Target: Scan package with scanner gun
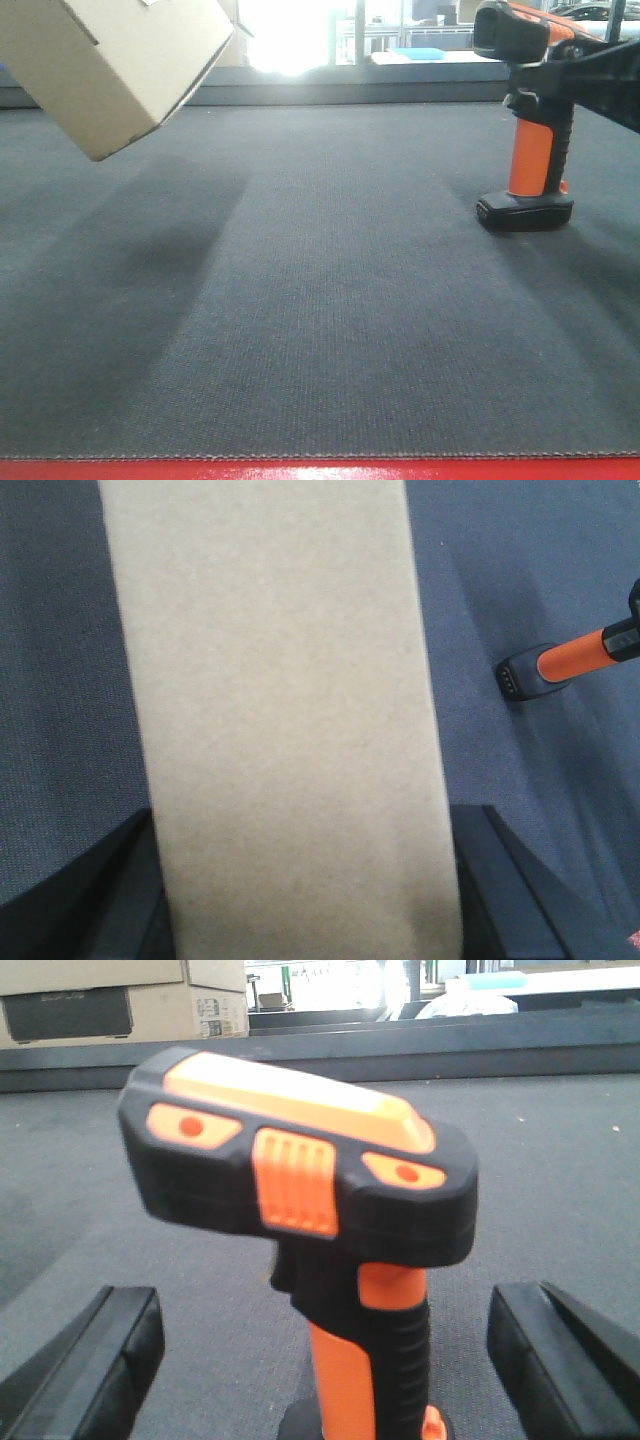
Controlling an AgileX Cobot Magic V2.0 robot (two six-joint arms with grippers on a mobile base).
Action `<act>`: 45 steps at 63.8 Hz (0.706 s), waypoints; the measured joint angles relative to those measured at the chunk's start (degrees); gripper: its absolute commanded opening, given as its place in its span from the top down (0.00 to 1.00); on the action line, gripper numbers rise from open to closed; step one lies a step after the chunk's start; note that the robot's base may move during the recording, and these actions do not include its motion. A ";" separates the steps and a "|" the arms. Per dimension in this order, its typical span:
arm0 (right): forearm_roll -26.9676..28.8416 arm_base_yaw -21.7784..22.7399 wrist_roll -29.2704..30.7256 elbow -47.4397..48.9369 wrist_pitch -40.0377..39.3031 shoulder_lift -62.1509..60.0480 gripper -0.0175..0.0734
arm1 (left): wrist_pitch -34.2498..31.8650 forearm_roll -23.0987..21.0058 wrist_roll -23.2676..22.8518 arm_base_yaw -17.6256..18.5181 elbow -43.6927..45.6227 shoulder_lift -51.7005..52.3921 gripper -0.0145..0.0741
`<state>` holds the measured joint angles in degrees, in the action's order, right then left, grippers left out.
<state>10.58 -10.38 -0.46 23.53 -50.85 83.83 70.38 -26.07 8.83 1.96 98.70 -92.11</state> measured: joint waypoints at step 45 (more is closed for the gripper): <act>3.43 0.00 -4.19 6.49 2.89 6.79 0.19 | 0.00 0.00 0.00 0.00 0.00 0.00 0.96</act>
<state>14.01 -10.38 -4.65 30.02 -47.96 90.62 70.38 -26.07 8.83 1.96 98.70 -92.11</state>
